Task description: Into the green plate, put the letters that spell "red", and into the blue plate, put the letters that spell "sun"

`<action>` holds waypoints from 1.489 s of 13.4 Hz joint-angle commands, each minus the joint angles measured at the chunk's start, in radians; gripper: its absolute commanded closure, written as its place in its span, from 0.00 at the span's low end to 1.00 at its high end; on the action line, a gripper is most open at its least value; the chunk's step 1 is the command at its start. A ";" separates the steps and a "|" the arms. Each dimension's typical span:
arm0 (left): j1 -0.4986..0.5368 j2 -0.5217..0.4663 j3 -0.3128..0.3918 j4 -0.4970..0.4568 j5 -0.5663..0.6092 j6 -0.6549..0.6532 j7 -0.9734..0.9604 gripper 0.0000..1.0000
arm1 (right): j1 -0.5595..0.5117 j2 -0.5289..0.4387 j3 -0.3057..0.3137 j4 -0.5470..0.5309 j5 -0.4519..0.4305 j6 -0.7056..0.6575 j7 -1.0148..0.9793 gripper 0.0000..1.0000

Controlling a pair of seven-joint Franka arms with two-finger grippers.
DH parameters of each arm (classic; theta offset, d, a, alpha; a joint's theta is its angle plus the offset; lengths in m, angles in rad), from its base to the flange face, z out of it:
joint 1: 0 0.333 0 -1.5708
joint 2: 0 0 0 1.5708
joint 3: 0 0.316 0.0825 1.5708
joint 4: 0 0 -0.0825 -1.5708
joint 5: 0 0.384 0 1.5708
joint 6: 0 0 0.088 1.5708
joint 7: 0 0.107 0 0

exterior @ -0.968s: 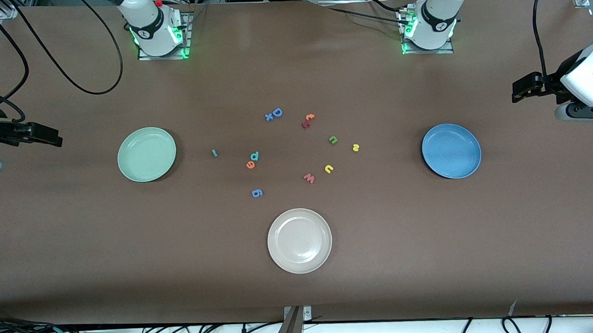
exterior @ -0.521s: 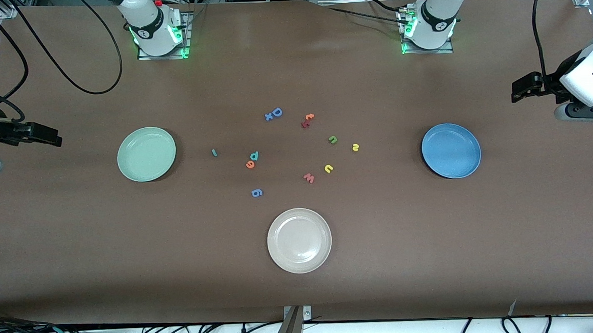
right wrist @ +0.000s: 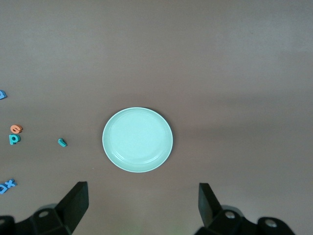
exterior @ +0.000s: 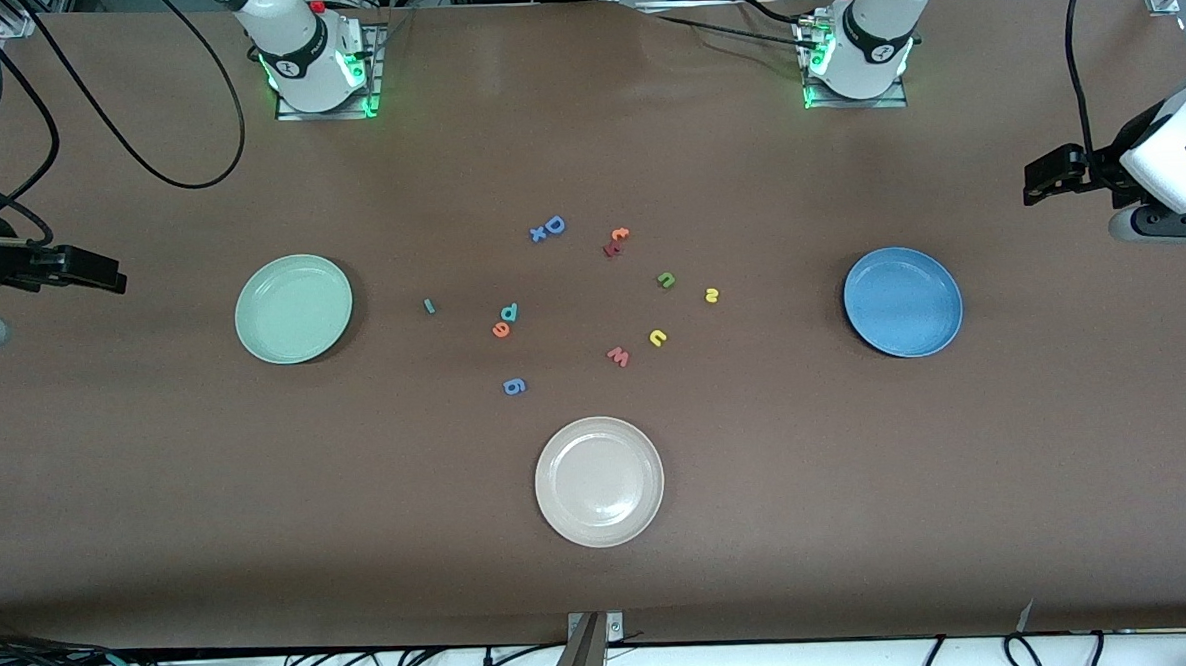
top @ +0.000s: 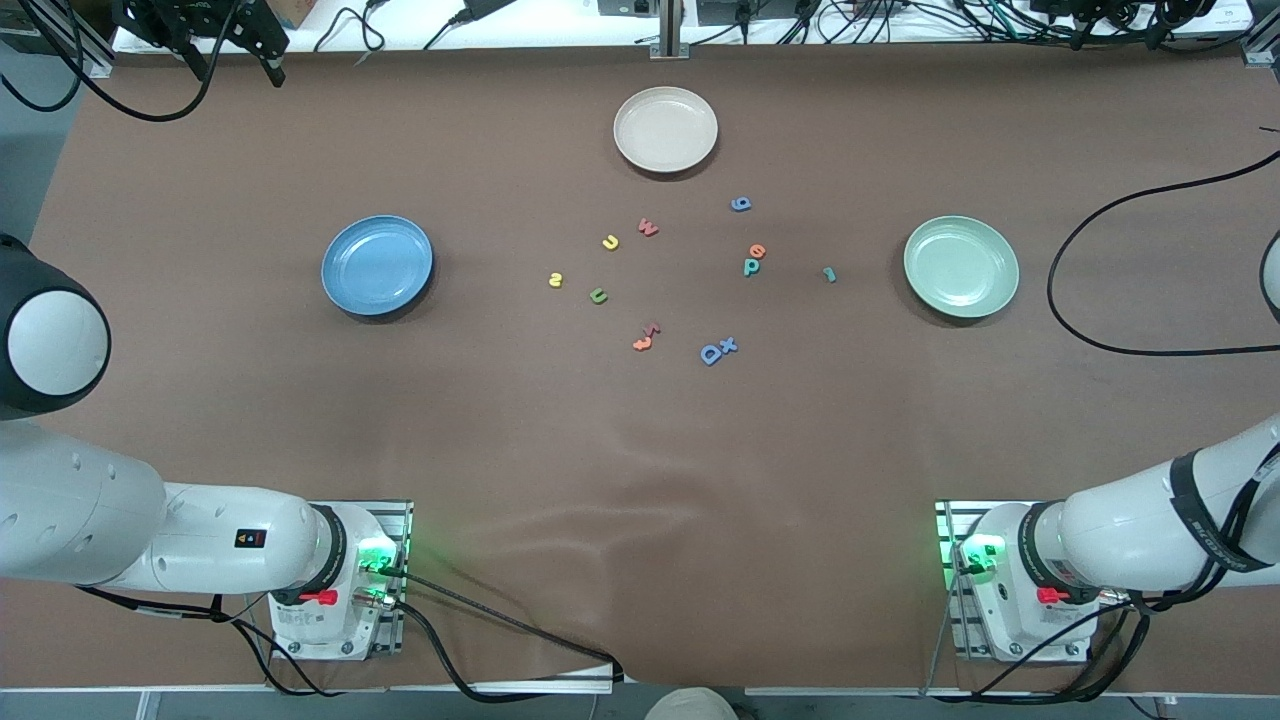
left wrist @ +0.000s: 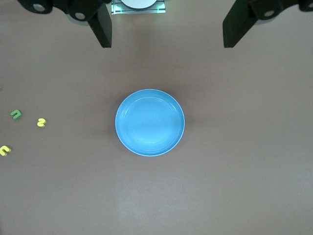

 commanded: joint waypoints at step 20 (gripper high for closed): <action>0.006 -0.002 -0.001 -0.003 -0.018 0.006 0.025 0.00 | -0.016 -0.005 0.003 -0.008 0.002 0.003 -0.023 0.00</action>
